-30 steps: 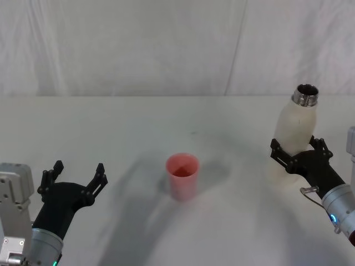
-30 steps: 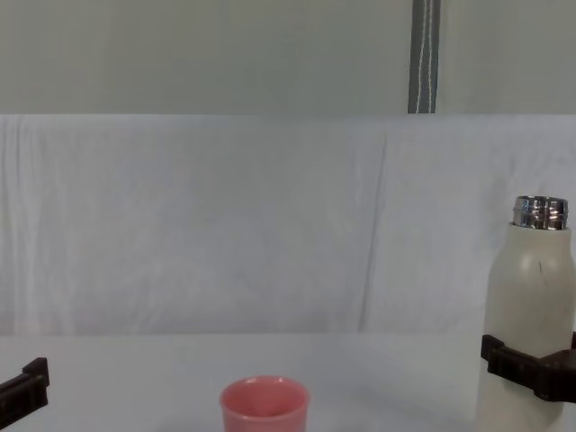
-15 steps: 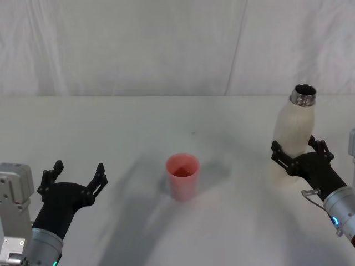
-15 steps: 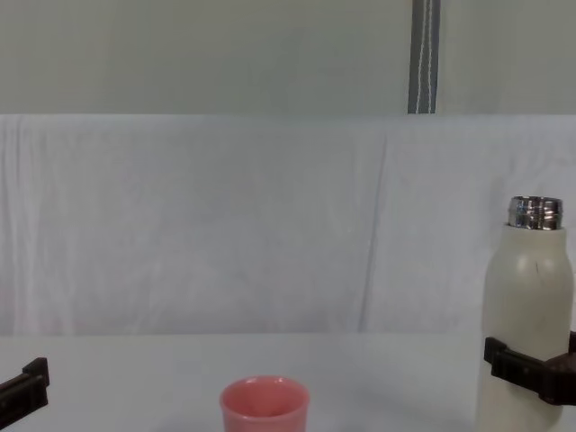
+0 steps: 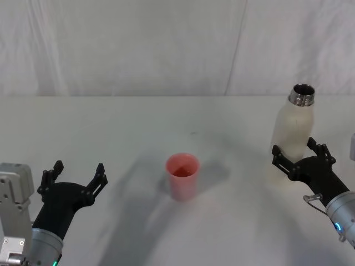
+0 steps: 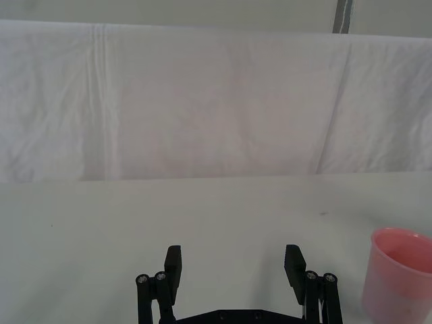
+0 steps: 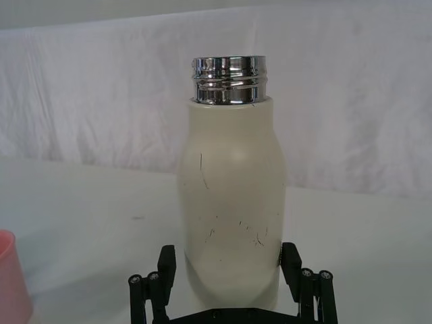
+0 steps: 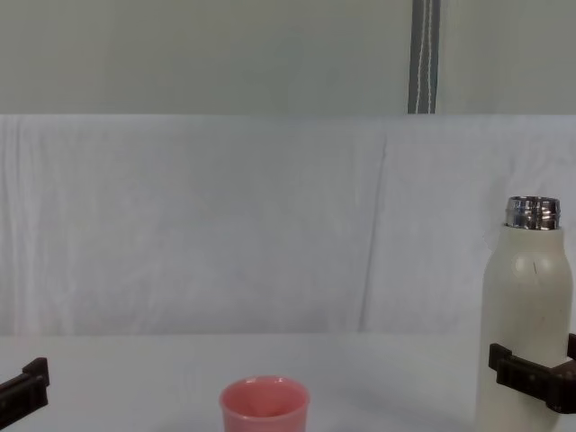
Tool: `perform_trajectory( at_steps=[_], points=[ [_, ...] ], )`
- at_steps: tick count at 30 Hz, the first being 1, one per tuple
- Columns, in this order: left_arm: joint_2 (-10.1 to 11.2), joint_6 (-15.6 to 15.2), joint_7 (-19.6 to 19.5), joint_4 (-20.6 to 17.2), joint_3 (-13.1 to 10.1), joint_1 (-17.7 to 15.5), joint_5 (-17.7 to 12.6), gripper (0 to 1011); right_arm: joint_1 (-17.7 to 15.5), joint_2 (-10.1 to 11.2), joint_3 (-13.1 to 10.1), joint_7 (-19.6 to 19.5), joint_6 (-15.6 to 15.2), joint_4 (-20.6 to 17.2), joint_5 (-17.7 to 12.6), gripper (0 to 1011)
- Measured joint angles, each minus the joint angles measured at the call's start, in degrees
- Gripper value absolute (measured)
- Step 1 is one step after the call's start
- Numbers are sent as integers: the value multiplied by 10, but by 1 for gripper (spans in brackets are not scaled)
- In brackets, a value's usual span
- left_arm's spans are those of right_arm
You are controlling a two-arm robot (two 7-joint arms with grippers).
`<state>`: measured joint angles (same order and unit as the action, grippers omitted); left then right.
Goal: Grasp the thermos with one hand and pour water into the cup lid.
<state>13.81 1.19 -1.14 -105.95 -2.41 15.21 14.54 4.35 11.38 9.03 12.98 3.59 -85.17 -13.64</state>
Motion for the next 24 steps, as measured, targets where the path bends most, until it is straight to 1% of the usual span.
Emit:
perform_trajectory(
  at_steps=[13,24],
  points=[
    [0,0,0,0,0,0,0,1001,-19,4,-5,-5,-4,-24,1,1001],
    [0,0,0,0,0,0,0,1001,-60,12,-12,-8,-9,-74,1,1001]
  ],
)
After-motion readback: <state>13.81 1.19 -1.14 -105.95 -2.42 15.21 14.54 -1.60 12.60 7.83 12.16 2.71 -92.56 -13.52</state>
